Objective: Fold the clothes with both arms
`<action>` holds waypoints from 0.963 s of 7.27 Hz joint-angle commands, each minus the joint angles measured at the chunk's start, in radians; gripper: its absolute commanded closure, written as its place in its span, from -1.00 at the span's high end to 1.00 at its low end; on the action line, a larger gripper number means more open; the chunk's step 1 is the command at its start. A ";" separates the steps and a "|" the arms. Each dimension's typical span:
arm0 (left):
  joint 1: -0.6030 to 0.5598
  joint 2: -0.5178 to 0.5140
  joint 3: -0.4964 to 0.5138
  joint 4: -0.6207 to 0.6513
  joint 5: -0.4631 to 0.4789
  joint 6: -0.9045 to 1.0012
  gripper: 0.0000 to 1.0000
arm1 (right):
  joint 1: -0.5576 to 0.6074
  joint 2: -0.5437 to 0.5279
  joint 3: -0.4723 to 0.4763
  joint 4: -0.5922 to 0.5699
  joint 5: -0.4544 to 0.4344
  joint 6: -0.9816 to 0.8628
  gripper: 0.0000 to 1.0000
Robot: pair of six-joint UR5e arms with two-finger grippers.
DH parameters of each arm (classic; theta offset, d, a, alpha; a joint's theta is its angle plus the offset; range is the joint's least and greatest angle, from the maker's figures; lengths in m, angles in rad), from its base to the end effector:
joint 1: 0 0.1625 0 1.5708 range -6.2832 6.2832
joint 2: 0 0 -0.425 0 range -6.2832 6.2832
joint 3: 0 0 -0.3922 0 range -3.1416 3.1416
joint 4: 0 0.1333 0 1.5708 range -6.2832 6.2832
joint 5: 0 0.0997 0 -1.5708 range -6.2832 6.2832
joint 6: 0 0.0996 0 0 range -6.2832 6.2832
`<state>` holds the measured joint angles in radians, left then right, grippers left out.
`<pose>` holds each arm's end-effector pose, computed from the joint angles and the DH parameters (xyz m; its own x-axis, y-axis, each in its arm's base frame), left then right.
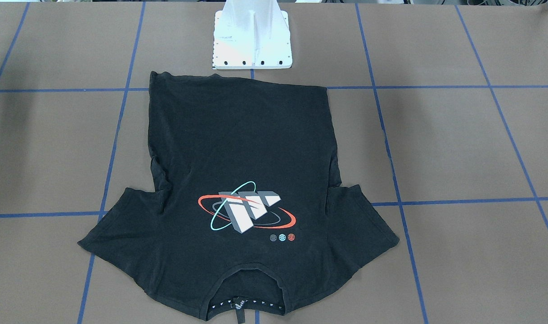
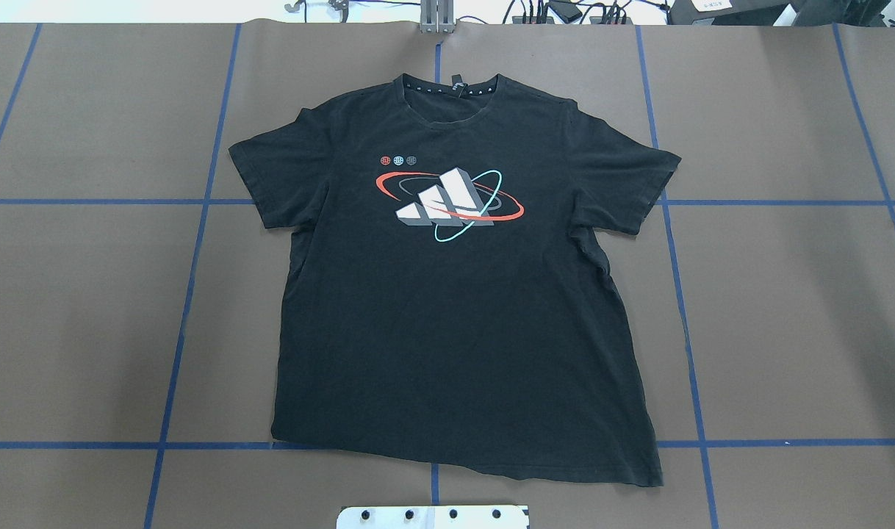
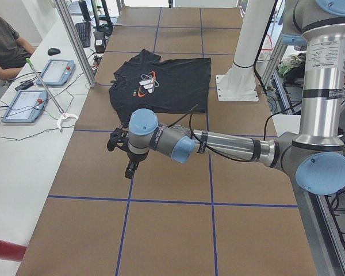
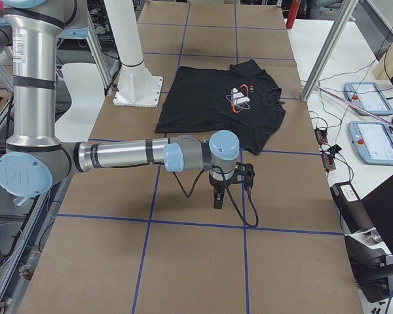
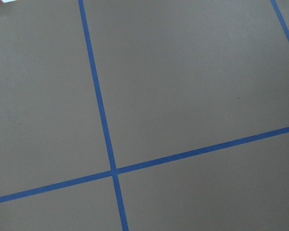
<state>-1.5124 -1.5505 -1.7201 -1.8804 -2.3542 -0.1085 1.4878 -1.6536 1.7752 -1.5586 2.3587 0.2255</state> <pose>-0.0337 -0.5034 0.5585 0.6915 0.2407 -0.6811 0.0222 0.9354 0.3530 0.0242 -0.4659 0.5948 0.6958 0.0720 0.7146 -0.0753 0.9968 -0.0271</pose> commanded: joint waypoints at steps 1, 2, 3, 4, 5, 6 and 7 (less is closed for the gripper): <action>0.005 0.007 -0.013 -0.003 0.000 -0.005 0.99 | 0.000 -0.003 0.012 0.000 -0.004 0.000 1.00; 0.005 0.012 -0.006 -0.006 -0.013 -0.003 0.99 | 0.000 -0.009 0.006 0.000 0.000 0.003 1.00; 0.005 0.016 -0.016 -0.006 -0.013 0.000 0.99 | 0.000 -0.009 0.000 0.002 0.005 0.003 1.00; 0.006 0.017 -0.009 -0.006 -0.014 0.003 0.99 | -0.001 -0.005 0.003 0.003 -0.001 0.003 1.00; 0.009 0.015 -0.013 -0.008 -0.016 0.003 0.99 | -0.014 0.008 0.001 0.006 0.005 0.003 1.00; 0.030 0.015 -0.015 -0.035 -0.016 0.001 0.99 | -0.076 0.006 -0.002 0.069 0.002 0.006 1.00; 0.041 0.017 -0.013 -0.039 -0.040 0.000 0.99 | -0.145 0.011 -0.013 0.098 -0.006 0.035 1.00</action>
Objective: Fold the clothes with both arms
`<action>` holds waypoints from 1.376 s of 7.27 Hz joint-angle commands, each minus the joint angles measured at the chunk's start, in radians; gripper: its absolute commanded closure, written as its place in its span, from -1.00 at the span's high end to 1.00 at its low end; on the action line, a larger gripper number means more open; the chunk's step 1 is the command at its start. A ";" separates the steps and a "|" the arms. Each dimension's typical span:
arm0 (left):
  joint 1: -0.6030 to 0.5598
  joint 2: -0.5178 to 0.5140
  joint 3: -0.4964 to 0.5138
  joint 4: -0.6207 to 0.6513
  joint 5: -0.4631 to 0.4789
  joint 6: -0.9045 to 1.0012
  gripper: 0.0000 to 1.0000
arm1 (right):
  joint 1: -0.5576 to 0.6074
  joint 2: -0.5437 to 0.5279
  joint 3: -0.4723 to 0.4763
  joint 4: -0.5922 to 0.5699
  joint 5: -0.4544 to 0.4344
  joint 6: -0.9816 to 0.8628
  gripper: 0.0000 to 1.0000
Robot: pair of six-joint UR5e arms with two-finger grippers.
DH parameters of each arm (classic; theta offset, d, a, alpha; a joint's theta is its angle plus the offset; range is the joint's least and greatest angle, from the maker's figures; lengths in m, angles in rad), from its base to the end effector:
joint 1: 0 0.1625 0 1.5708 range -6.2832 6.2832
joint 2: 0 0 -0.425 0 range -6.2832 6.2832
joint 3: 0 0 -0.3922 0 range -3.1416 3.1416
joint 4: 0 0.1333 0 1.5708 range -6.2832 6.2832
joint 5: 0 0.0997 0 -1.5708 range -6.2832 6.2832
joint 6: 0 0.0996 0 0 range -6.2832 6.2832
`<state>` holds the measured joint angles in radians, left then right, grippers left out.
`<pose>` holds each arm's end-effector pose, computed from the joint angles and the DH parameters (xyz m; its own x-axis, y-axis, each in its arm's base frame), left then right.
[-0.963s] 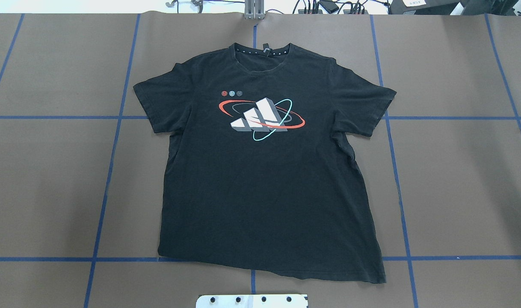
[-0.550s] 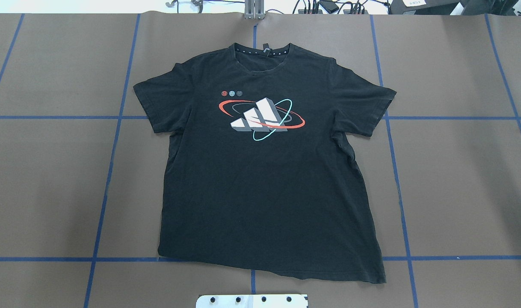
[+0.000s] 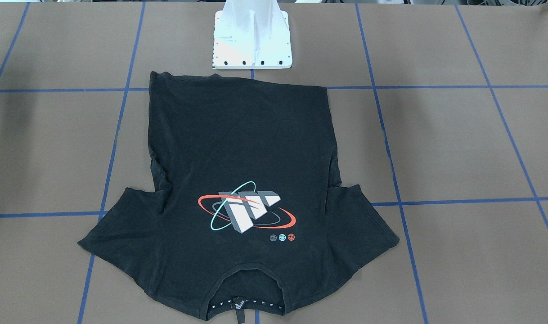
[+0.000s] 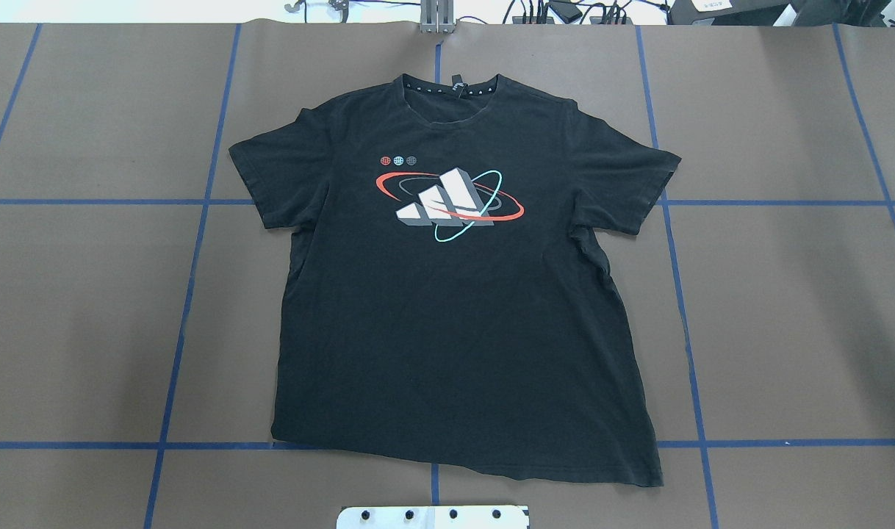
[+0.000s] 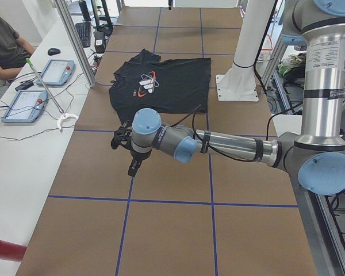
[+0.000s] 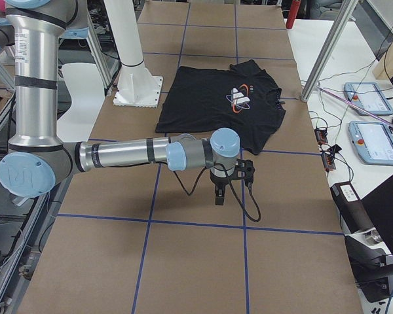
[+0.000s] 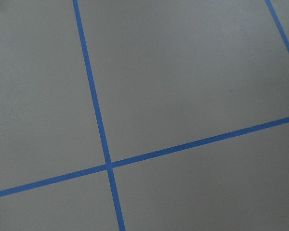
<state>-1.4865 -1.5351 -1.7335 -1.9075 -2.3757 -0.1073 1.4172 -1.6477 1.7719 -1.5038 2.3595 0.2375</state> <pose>-0.0197 -0.4973 0.5547 0.6678 0.2820 -0.6888 -0.0038 0.9268 0.3757 -0.0097 -0.4718 0.5876 0.6922 -0.0060 0.7217 -0.0130 0.9997 0.0208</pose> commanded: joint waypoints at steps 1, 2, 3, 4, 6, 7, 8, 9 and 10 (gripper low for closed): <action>0.028 0.000 -0.001 -0.016 -0.039 -0.009 0.99 | -0.093 0.017 -0.031 0.112 -0.025 0.026 1.00; 0.034 0.001 -0.003 -0.013 -0.039 -0.009 0.99 | -0.140 0.016 -0.038 0.178 -0.061 0.049 1.00; 0.037 0.000 -0.001 -0.015 -0.037 -0.009 0.99 | -0.190 0.050 -0.040 0.183 -0.090 0.065 1.00; 0.041 0.000 0.000 -0.015 -0.034 -0.008 0.99 | -0.210 0.130 -0.086 0.169 -0.100 0.128 1.00; 0.051 -0.002 -0.001 -0.016 -0.036 -0.015 0.99 | -0.282 0.268 -0.214 0.183 -0.103 0.401 1.00; 0.072 -0.008 -0.001 -0.022 -0.031 -0.040 0.99 | -0.302 0.301 -0.247 0.183 -0.103 0.408 0.99; 0.075 -0.007 -0.001 -0.060 -0.030 -0.046 0.99 | -0.305 0.322 -0.267 0.186 -0.109 0.405 0.96; 0.075 -0.007 -0.001 -0.065 -0.028 -0.055 0.99 | -0.310 0.359 -0.287 0.191 -0.112 0.407 0.91; 0.075 -0.004 -0.017 -0.067 -0.028 -0.061 0.99 | -0.323 0.440 -0.367 0.191 -0.114 0.410 0.85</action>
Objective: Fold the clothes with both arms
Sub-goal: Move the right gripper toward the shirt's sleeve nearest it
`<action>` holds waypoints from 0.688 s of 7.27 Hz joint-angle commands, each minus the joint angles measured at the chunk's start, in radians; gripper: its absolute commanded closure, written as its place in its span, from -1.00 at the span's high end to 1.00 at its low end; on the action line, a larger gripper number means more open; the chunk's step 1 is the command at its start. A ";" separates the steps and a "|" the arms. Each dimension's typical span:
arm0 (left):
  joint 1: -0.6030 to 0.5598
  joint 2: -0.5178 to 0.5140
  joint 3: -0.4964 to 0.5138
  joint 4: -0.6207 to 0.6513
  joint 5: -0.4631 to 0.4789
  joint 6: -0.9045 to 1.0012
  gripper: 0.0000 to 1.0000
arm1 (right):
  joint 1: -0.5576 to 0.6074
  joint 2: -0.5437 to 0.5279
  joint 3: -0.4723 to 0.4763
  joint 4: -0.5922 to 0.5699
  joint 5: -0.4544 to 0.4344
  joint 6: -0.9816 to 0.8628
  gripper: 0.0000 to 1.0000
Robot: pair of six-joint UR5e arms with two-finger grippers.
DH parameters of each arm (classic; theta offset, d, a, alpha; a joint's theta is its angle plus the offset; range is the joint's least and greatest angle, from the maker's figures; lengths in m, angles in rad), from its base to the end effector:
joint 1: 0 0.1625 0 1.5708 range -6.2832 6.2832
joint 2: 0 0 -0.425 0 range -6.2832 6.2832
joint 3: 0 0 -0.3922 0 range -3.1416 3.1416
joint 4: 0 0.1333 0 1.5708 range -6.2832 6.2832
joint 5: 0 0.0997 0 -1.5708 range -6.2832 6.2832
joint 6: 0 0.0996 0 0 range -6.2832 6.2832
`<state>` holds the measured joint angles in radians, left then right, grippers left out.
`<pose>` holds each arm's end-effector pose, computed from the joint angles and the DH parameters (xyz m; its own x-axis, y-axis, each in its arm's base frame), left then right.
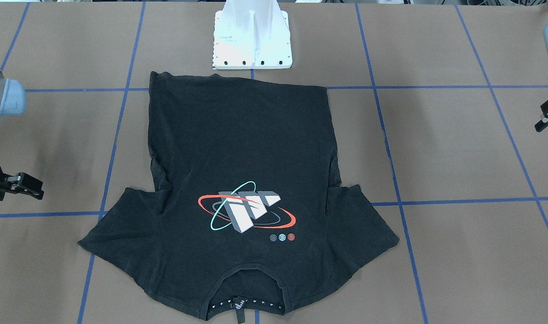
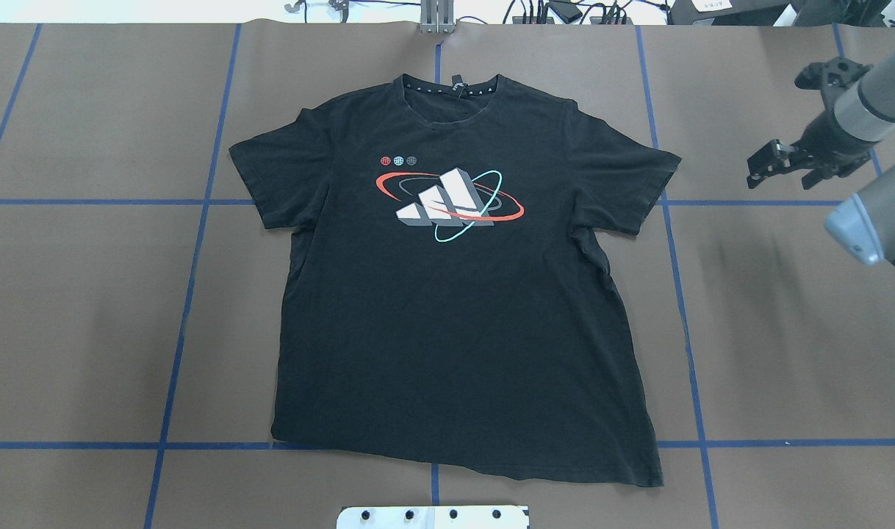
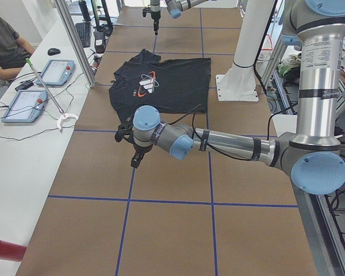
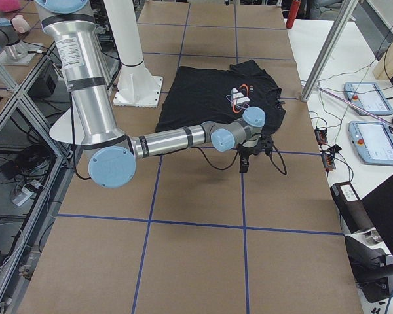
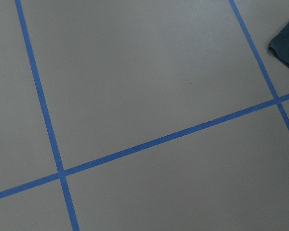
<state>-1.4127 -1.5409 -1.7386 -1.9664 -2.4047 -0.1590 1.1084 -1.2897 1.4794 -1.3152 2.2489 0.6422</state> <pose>0.0192 -0.4988 0.5403 0.6182 0.3371 -0.7101 -0.0382 0.9152 0.4012 -0.2161 -0.5923 0.5239 0.7027 0.0119 0.7113 -0.0229 0.9997 0.0058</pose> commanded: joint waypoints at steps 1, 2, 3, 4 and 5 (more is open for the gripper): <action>0.001 0.005 -0.034 -0.006 0.004 -0.010 0.99 | -0.030 0.161 -0.159 0.026 -0.006 0.007 0.76; 0.001 0.005 -0.042 -0.006 0.006 -0.010 0.99 | -0.030 0.193 -0.215 0.095 -0.006 0.005 0.65; 0.001 0.007 -0.056 -0.006 0.007 -0.010 0.99 | -0.030 0.213 -0.255 0.167 -0.008 0.008 0.63; 0.001 0.007 -0.059 -0.006 0.006 -0.010 0.99 | -0.031 0.236 -0.284 0.171 -0.011 0.014 0.54; 0.001 0.007 -0.059 -0.006 0.006 -0.010 0.99 | -0.033 0.278 -0.328 0.177 -0.011 0.072 0.48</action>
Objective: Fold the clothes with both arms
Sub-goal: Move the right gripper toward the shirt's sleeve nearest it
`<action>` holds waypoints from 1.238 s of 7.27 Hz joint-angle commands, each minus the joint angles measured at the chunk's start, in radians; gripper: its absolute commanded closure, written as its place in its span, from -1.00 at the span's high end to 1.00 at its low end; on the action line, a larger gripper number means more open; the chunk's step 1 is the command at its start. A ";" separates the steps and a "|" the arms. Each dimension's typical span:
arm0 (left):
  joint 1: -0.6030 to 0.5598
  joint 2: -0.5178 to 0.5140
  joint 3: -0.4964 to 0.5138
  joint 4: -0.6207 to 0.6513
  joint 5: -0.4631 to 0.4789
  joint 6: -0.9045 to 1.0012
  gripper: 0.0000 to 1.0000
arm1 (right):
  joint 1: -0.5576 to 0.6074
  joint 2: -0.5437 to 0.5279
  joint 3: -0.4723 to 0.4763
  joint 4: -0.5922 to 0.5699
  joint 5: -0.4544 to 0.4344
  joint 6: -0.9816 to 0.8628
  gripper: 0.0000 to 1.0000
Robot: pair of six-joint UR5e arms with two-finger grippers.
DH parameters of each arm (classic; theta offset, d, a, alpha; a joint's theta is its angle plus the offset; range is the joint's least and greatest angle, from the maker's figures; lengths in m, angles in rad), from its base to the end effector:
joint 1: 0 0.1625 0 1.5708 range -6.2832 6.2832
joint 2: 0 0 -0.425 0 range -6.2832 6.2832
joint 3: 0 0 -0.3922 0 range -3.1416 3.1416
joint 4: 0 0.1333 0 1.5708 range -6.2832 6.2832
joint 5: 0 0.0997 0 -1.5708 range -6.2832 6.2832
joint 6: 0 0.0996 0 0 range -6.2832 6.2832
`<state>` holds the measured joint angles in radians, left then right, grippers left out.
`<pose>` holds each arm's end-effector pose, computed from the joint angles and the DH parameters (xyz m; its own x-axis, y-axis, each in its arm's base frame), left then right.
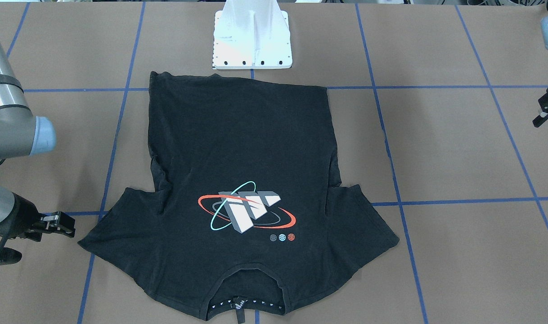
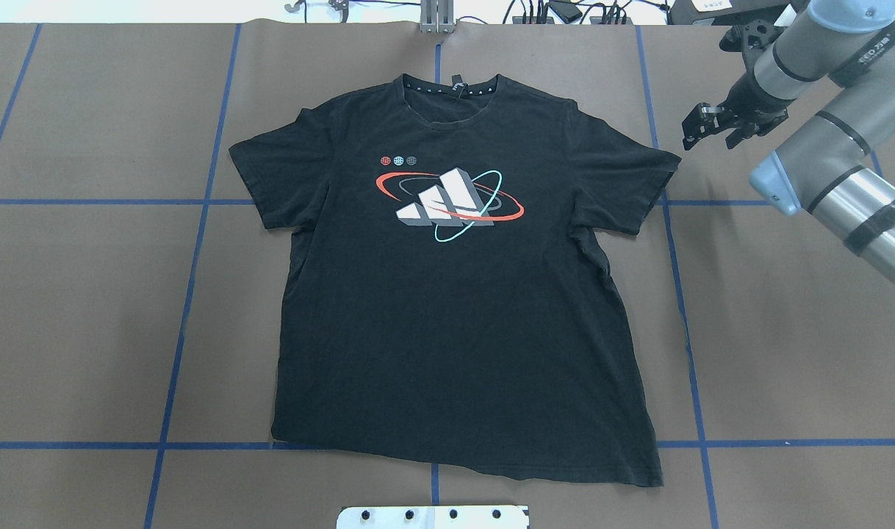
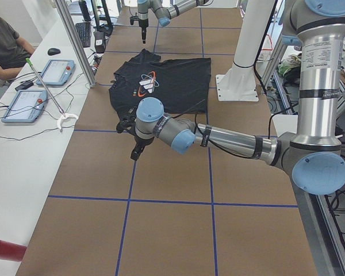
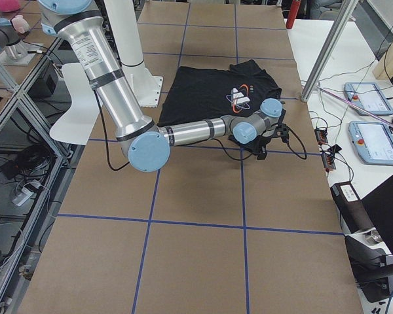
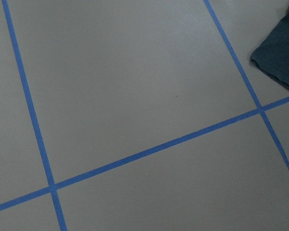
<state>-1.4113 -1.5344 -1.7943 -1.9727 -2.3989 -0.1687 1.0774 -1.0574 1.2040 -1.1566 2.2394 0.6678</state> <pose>0.0187 -0.4935 0.5149 0.6163 0.3664 -0.6971 -0.0290 0.8952 0.4448 -0.2793 -0.6704 0.4886 0.6684 -0.0579 0.7415 -0.0163 0.9956 0.0925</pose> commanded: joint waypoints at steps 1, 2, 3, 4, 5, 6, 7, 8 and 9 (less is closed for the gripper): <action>0.000 0.000 -0.004 0.000 0.001 0.000 0.99 | -0.008 0.042 -0.070 0.091 -0.003 0.073 0.42; 0.000 0.000 -0.007 0.000 0.000 0.000 0.99 | -0.008 0.036 -0.086 0.162 -0.003 0.097 0.42; 0.002 -0.004 -0.007 0.000 -0.002 0.000 0.99 | -0.019 0.034 -0.090 0.187 -0.007 0.107 0.42; 0.018 -0.010 -0.007 0.000 -0.003 -0.002 0.99 | -0.030 0.028 -0.098 0.198 -0.026 0.108 0.43; 0.026 -0.013 -0.005 0.000 -0.002 -0.002 0.99 | -0.040 0.025 -0.106 0.198 -0.026 0.108 0.43; 0.026 -0.013 -0.007 -0.002 -0.002 0.000 0.99 | -0.046 0.011 -0.107 0.199 -0.026 0.108 0.43; 0.026 -0.013 -0.007 0.000 -0.002 -0.002 0.99 | -0.050 0.010 -0.106 0.198 -0.026 0.108 0.43; 0.028 -0.015 -0.008 -0.002 -0.003 -0.017 0.99 | -0.059 0.005 -0.106 0.198 -0.027 0.107 0.43; 0.028 -0.015 -0.008 -0.006 -0.002 -0.020 0.99 | -0.060 0.004 -0.106 0.198 -0.027 0.108 0.38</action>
<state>-1.3845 -1.5487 -1.8018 -1.9749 -2.4014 -0.1811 1.0222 -1.0503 1.0985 -0.9587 2.2126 0.7755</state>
